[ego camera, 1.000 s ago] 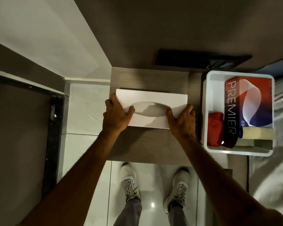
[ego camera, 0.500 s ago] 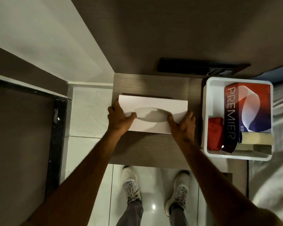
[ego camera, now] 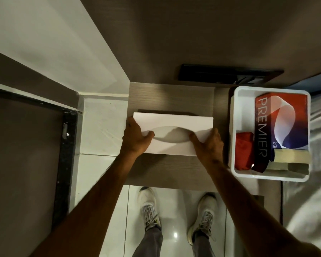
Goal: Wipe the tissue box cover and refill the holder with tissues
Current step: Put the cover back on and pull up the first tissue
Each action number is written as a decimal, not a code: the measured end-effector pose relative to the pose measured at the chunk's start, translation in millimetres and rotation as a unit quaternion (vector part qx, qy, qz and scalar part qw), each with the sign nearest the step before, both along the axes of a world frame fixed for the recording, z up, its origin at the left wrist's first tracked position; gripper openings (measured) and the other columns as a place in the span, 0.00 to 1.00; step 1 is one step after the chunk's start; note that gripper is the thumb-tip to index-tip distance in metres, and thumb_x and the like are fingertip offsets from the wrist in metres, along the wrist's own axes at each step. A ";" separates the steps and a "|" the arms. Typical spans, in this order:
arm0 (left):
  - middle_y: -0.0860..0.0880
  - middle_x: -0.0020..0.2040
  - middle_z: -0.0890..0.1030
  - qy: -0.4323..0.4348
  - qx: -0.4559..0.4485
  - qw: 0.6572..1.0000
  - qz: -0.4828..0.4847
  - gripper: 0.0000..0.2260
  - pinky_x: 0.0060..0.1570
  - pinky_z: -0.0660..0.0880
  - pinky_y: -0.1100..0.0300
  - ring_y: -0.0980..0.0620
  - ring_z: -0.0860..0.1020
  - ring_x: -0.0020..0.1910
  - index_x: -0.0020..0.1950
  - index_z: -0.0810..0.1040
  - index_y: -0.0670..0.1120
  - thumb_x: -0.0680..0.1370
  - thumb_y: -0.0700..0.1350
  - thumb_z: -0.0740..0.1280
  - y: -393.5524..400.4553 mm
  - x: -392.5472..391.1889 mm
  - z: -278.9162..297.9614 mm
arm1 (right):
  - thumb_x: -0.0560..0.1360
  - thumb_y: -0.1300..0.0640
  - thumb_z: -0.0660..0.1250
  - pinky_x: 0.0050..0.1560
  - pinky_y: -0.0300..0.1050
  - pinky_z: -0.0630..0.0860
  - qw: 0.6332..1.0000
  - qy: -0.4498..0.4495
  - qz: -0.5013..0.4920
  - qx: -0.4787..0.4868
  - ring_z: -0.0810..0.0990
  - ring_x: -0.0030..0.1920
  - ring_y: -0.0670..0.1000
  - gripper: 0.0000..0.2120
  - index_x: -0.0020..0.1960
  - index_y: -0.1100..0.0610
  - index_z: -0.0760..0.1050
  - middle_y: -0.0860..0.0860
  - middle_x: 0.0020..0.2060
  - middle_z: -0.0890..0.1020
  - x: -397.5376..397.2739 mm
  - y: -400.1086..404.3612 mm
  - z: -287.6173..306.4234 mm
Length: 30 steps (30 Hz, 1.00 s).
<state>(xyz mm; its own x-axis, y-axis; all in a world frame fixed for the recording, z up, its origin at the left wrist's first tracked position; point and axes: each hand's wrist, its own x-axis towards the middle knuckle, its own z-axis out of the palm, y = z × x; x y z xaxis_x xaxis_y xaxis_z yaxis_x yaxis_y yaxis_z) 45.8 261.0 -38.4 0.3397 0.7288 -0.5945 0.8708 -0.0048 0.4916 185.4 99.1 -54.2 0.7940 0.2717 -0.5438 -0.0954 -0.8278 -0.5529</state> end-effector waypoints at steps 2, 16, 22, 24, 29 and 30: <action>0.39 0.71 0.72 -0.001 0.023 0.999 -0.030 0.35 0.67 0.75 0.45 0.39 0.74 0.70 0.76 0.58 0.42 0.76 0.51 0.73 1.9 0.2 0.9 | 0.74 0.44 0.73 0.67 0.56 0.73 1.000 -0.005 0.003 0.004 0.73 0.68 0.62 0.35 0.72 0.61 0.66 0.60 0.69 0.74 0.3 -0.2 0.3; 0.37 0.73 0.65 0.062 0.023 0.997 -0.039 0.38 0.69 0.74 0.42 0.36 0.71 0.70 0.76 0.57 0.41 0.76 0.57 0.72 14.3 7.3 -15.3 | 0.74 0.45 0.73 0.66 0.54 0.70 1.000 -0.011 0.026 -0.013 0.71 0.68 0.64 0.34 0.69 0.64 0.66 0.63 0.67 0.71 6.4 9.4 -2.4; 0.38 0.74 0.61 0.085 0.036 0.996 0.001 0.40 0.65 0.71 0.44 0.36 0.66 0.69 0.77 0.56 0.43 0.74 0.59 0.72 6.8 10.3 -29.0 | 0.72 0.38 0.72 0.67 0.59 0.69 0.999 -0.027 0.018 -0.042 0.68 0.70 0.63 0.37 0.69 0.62 0.66 0.61 0.68 0.68 1.1 9.7 -8.3; 0.39 0.74 0.61 0.057 0.011 0.998 0.003 0.42 0.67 0.69 0.42 0.35 0.65 0.70 0.79 0.53 0.45 0.74 0.59 0.72 10.2 7.1 -30.8 | 0.72 0.36 0.70 0.67 0.61 0.69 0.997 -0.042 0.027 -0.056 0.67 0.70 0.63 0.38 0.70 0.61 0.65 0.60 0.68 0.68 -0.1 9.3 -9.5; 0.40 0.75 0.62 -0.026 -0.038 0.999 -0.020 0.39 0.69 0.71 0.43 0.37 0.67 0.73 0.81 0.52 0.51 0.77 0.57 0.70 18.3 -13.9 -22.1 | 0.73 0.32 0.66 0.71 0.65 0.67 0.995 -0.010 0.046 -0.083 0.59 0.77 0.63 0.47 0.80 0.59 0.54 0.60 0.77 0.59 4.1 9.4 -3.1; 0.40 0.75 0.64 -0.042 -0.029 0.999 -0.011 0.37 0.67 0.73 0.45 0.39 0.69 0.72 0.81 0.54 0.51 0.77 0.56 0.70 14.4 -18.0 -19.5 | 0.74 0.32 0.65 0.70 0.64 0.69 0.993 -0.046 0.060 -0.085 0.60 0.77 0.62 0.47 0.81 0.57 0.53 0.59 0.77 0.59 2.1 7.2 0.3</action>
